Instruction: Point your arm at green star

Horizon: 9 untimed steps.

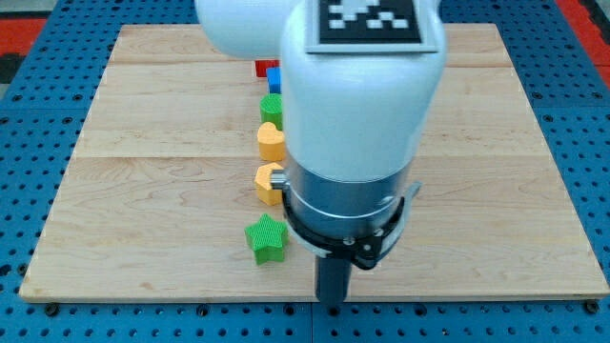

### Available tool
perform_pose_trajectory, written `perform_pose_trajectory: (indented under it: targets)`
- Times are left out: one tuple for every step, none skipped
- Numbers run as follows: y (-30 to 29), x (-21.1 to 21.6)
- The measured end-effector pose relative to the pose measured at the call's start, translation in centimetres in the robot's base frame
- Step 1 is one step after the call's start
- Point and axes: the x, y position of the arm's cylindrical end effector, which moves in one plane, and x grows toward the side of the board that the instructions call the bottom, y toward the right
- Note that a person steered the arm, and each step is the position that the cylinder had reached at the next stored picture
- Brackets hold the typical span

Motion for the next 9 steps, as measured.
perform_pose_trajectory:
  targets:
    - [-6.3,0.1]
    - [-8.8,0.1]
    - [-9.3,0.1]
    - [-9.2,0.1]
    - [-9.2,0.1]
    - [-9.2,0.1]
    - [-9.2,0.1]
    - [-9.3,-1.1]
    - [-9.4,-2.3]
